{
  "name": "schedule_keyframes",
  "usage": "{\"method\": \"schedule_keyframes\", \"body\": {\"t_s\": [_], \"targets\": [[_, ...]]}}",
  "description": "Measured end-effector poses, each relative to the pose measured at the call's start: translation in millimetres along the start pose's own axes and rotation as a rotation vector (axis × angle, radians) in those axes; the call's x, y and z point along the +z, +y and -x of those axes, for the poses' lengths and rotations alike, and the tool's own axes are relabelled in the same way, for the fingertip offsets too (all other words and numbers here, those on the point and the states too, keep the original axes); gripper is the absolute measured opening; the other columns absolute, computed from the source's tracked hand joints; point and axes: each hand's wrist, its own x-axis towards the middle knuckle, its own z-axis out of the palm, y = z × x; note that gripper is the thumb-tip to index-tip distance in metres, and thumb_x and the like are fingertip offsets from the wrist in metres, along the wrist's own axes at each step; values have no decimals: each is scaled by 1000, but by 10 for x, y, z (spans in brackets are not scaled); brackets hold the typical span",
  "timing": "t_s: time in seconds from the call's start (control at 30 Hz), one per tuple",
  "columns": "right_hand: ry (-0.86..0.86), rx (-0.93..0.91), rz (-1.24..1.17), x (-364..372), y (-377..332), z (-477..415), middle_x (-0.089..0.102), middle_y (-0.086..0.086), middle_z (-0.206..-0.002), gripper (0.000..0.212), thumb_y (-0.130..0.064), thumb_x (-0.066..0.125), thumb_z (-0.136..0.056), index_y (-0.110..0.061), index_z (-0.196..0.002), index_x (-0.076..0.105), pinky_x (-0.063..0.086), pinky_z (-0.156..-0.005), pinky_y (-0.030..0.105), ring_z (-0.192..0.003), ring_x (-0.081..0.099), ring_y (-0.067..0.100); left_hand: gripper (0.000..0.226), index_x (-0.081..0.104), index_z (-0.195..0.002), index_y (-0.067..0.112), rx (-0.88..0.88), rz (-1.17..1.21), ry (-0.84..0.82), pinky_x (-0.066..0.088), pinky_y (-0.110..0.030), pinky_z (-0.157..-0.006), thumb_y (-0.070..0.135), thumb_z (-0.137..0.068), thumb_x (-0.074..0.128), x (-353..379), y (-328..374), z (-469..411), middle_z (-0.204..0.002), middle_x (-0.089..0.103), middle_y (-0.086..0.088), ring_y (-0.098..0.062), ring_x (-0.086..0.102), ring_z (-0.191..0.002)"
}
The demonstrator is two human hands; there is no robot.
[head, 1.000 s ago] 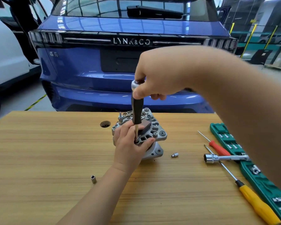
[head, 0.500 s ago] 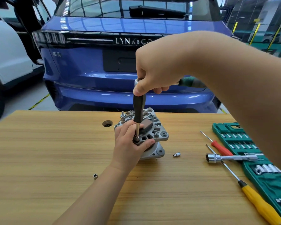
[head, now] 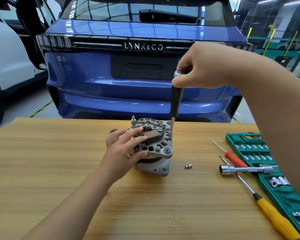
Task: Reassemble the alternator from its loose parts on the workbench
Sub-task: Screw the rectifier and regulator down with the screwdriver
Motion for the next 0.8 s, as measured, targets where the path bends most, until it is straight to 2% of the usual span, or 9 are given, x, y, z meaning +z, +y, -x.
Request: {"method": "schedule_keyframes", "body": {"t_s": [0.1, 0.2, 0.3, 0.37, 0.43, 0.5, 0.6, 0.8], "targets": [[-9, 48, -35, 96, 51, 23, 31, -3, -47, 41, -45, 60, -79, -8, -61, 54, 26, -50, 32, -46, 26, 17, 42, 65, -121, 27, -16, -16, -34, 33, -55, -106, 47, -86, 54, -127, -126, 27, -142, 44, 9, -21, 39, -129], [-4, 61, -113, 158, 45, 38, 31, -5, -44, 37, -42, 62, -81, -9, -64, 58, 25, -48, 29, -42, 25, 13, 38, 56, -116, 37, -225, 149, 2, 32, -40, -109, 52, -80, 56, -170, 4, 24, -139, 35, 23, -2, 30, -130], [-21, 31, -161, 167, -1, 60, 34, -5, -44, 34, -42, 62, -80, -10, -67, 63, 26, -47, 28, -42, 27, 12, 69, 42, -130, 41, -316, 203, -16, 26, -29, -106, 69, -68, 56, -103, 259, -22, -139, 28, 27, 3, 22, -131], [-36, -9, -146, 173, -49, 77, 33, -3, -47, 36, -41, 62, -80, -7, -67, 61, 25, -46, 29, -43, 26, 13, 82, 39, -137, 38, -309, 177, -96, 25, -33, -112, 71, -65, 60, -41, 388, -72, -145, 24, 24, -1, 16, -137], [-30, -57, -121, 179, -94, 105, 33, -1, -49, 35, -38, 62, -80, -6, -65, 57, 23, -44, 25, -46, 26, 13, 79, 39, -139, 36, -321, 75, -151, 16, -42, -119, 64, -70, 66, 32, 466, -108, -153, 21, 17, -7, 5, -143], [5, -93, -116, 154, -112, 133, 33, -1, -48, 35, -36, 62, -80, -7, -61, 52, 24, -44, 26, -46, 26, 14, 74, 39, -140, 35, -350, 24, -148, 8, -42, -121, 56, -76, 69, 83, 497, -113, -155, 21, 14, -10, -2, -145], [58, -119, -145, 100, -132, 138, 31, -1, -49, 38, -37, 61, -80, -6, -62, 51, 22, -43, 25, -45, 24, 13, 69, 42, -138, 34, -353, 47, -116, 7, -42, -121, 50, -78, 71, 106, 490, -97, -154, 24, 14, -10, -2, -146], [23, -123, -138, 168, -209, 113, 37, 2, -49, 35, -38, 62, -78, -7, -63, 56, 22, -41, 24, -44, 27, 13, 69, 43, -138, 37, -351, 80, -145, 9, -40, -120, 46, -77, 75, 72, 421, -100, -154, 25, 18, -5, -1, -145]]}}
